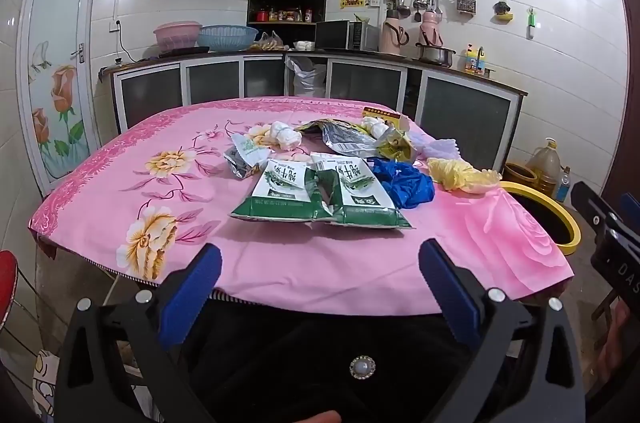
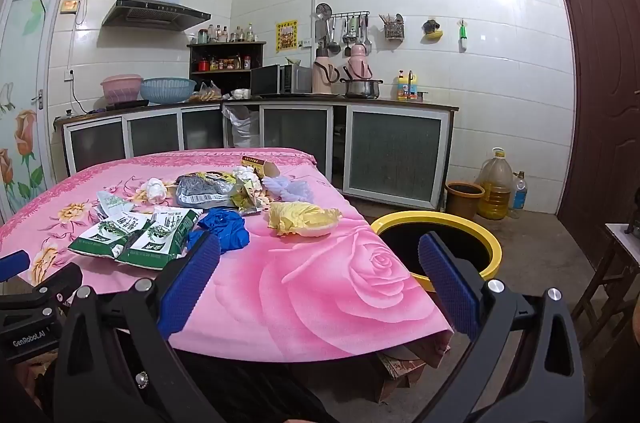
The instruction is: Collect trash
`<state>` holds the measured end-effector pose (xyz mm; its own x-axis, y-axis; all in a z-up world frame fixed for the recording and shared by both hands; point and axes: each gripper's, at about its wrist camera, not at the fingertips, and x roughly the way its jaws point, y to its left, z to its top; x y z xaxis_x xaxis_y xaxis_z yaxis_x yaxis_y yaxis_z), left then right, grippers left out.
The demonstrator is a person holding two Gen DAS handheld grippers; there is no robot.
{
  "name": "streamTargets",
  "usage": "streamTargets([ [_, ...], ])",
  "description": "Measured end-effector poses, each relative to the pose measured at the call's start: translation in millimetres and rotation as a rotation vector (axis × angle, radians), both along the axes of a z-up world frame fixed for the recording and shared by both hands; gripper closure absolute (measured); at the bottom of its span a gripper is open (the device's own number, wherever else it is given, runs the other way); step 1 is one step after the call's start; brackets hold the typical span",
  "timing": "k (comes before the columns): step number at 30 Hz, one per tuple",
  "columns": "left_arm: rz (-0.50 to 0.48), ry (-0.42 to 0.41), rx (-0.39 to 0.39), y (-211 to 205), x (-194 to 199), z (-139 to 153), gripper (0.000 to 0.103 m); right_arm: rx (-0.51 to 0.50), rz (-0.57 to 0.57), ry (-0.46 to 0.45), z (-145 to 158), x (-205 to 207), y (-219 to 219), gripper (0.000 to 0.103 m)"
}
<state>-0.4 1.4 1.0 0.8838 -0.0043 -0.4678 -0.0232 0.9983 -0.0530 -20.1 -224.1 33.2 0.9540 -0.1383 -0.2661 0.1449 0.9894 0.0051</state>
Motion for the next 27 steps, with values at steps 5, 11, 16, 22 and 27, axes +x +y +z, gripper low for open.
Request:
streamTargets([
  [5,0.008,-0.004,0.008,-1.3,1.7,0.8,0.008,0.001,0.000,-0.001,0.4,-0.1,-0.5,0.007],
  [11,0.015,-0.003,0.003,0.2,2.6,1.4,0.008,-0.001,0.000,-0.002,0.7,-0.1,-0.6,0.007],
  [16,0.015,-0.004,-0.003,1.0,1.1,1.3,0.008,-0.001,0.000,-0.002,0.5,0.2,-0.9,0.007],
  [22,0.024,-0.002,-0.002,0.9,1.6,1.1,0.008,0.001,0.000,-0.003,0.4,0.2,-1.1,0.007],
  [27,0.024,-0.003,-0.002,0.9,1.0,1.0,0.008,0.001,0.000,-0.003,0.5,0.0,-1.1,0.007],
])
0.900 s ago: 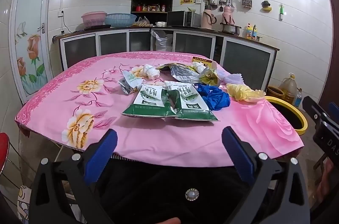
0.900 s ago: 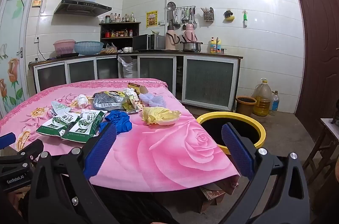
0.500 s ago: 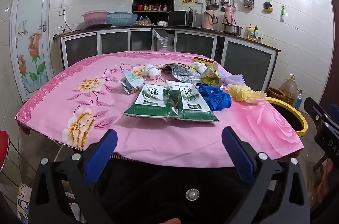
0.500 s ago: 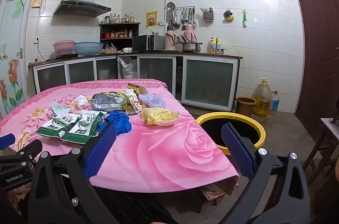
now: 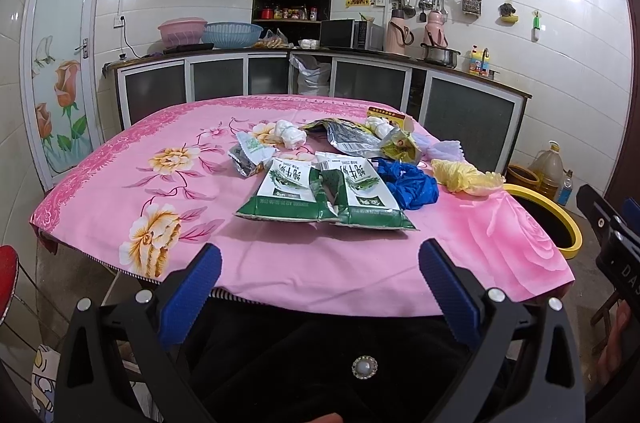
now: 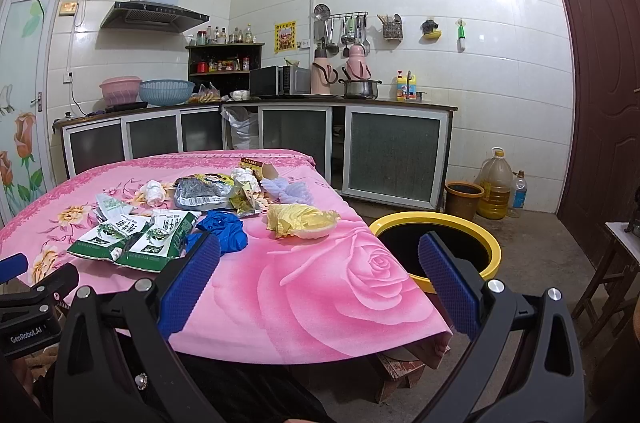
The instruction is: Collect trash
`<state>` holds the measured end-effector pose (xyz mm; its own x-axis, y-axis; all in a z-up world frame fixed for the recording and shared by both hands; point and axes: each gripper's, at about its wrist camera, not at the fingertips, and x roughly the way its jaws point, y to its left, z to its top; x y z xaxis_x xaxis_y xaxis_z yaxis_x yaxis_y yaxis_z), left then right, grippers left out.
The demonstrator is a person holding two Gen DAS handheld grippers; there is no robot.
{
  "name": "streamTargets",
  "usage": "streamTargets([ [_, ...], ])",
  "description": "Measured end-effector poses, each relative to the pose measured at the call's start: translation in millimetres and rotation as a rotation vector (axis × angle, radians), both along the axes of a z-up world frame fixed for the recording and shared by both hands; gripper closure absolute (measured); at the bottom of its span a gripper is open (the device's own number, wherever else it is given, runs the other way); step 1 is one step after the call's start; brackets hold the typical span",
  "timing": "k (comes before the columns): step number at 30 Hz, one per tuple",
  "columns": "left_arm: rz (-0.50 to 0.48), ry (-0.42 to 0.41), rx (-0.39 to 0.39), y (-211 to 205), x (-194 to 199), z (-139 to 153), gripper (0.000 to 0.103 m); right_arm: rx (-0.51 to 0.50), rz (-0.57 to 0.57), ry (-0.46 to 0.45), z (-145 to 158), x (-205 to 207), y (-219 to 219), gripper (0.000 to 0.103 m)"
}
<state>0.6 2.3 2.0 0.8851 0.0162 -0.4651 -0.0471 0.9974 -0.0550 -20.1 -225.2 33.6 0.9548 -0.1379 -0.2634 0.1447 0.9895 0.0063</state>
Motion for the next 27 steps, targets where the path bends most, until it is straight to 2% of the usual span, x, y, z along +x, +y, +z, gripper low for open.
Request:
streamTargets([
  [27,0.000,0.011,-0.001,-1.5,-0.4,-3.8,0.008,0.003,0.000,0.001,-1.3,0.1,-0.9,0.007],
])
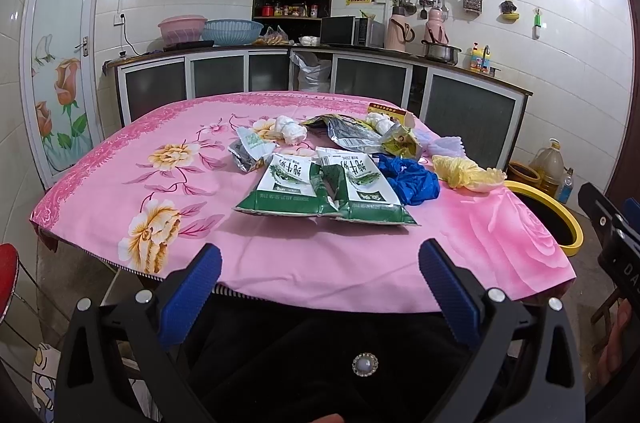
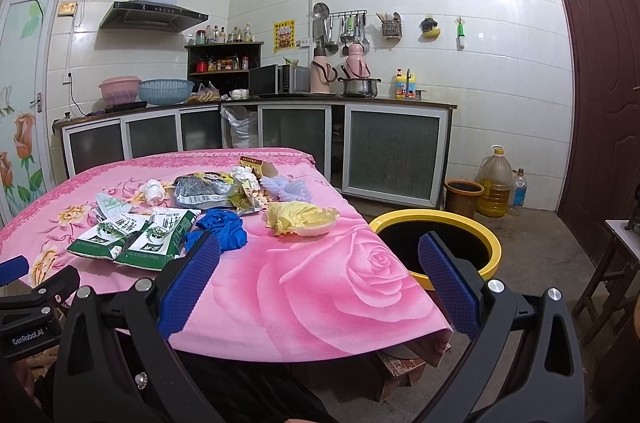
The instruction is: Collect trash
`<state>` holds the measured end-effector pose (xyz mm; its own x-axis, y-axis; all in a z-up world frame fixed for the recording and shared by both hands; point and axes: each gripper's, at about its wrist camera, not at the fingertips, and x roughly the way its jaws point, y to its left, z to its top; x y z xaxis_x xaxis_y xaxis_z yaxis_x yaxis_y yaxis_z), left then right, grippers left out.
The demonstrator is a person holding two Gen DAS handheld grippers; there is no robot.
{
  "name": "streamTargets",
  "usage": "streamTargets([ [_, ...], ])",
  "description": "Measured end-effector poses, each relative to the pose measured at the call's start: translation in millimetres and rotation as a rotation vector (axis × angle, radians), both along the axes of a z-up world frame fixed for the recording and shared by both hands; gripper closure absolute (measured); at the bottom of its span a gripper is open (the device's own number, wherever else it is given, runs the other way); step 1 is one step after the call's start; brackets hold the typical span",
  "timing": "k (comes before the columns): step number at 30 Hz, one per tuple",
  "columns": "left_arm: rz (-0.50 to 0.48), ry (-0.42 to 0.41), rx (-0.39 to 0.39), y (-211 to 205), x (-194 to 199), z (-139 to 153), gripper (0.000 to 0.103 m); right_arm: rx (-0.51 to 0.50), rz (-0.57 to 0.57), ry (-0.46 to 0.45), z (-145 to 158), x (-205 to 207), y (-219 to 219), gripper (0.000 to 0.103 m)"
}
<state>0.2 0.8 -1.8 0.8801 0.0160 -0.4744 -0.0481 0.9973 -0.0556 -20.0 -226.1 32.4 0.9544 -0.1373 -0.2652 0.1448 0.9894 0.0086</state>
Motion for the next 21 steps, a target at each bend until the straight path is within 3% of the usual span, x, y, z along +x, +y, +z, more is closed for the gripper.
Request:
streamTargets([
  [21,-0.002,0.003,0.000,0.9,-1.5,-1.9,0.008,0.002,0.000,-0.001,-0.4,0.1,-0.3,0.007],
])
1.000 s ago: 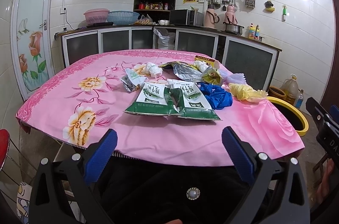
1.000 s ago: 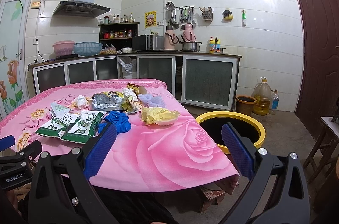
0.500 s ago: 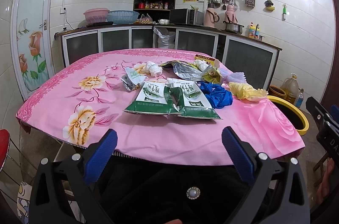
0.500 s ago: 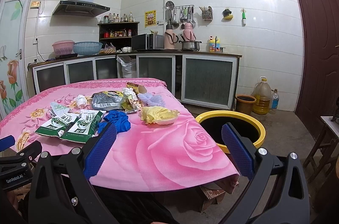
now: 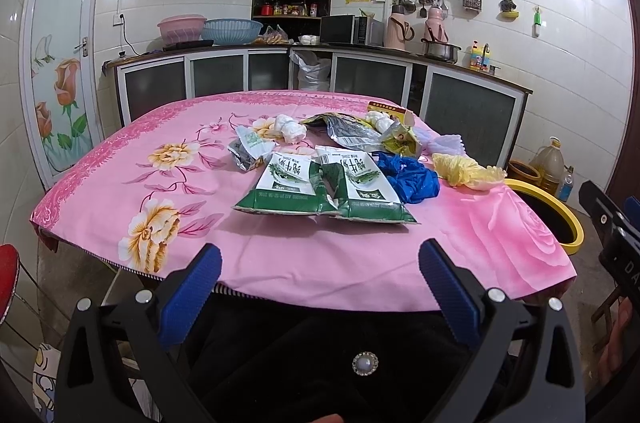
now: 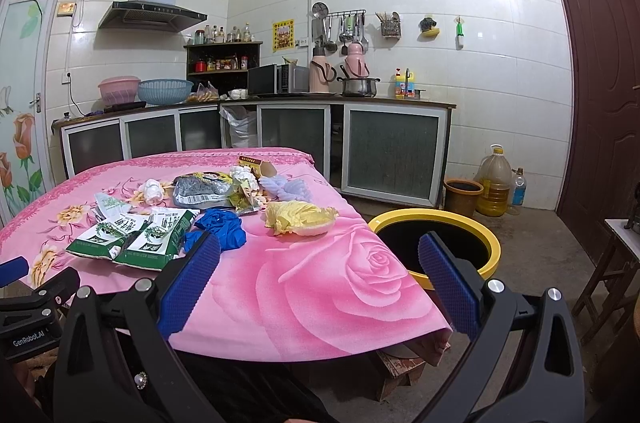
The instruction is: Collect trash
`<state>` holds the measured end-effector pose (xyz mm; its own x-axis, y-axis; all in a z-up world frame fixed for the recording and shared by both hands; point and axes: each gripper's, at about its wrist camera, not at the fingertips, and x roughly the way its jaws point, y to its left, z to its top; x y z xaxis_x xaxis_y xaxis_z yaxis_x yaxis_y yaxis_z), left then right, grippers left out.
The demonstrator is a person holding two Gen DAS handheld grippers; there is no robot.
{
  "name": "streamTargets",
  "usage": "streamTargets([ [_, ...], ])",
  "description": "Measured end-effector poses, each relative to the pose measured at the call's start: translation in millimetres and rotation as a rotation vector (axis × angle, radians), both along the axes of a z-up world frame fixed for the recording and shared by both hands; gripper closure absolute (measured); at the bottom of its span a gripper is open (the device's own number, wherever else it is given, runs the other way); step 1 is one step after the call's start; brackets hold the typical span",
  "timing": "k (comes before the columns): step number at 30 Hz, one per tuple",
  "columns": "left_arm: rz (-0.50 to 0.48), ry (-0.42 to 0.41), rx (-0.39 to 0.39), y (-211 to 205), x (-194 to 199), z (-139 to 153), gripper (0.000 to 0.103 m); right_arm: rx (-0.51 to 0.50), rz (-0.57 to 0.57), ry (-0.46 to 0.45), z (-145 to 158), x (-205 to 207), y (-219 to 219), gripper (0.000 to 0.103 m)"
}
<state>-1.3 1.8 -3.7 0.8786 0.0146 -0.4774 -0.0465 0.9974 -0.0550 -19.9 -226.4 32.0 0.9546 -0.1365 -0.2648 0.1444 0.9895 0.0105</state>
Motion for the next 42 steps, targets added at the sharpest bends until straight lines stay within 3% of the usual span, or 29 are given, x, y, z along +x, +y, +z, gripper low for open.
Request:
streamTargets([
  [20,-0.001,0.005,0.006,3,-3,-2,0.008,-0.003,-0.034,-0.003,-5,2,-8,0.007],
  [27,0.013,0.010,-0.051,15,-2,-1,0.008,0.000,-0.089,-0.028,6,9,-22,0.007],
  [33,-0.067,0.001,-0.118,21,-7,-7,0.008,0.031,0.008,-0.018,20,18,-36,0.007],
  [37,-0.159,-0.019,-0.152,15,-8,-8,0.008,0.114,0.171,0.031,23,40,-55,0.007],
  [40,-0.210,0.023,-0.152,9,2,-13,0.008,0.131,0.283,0.195,14,68,-58,0.007],
  [42,-0.215,0.044,-0.136,6,10,-16,0.008,0.175,0.308,0.219,9,82,-64,0.007],
])
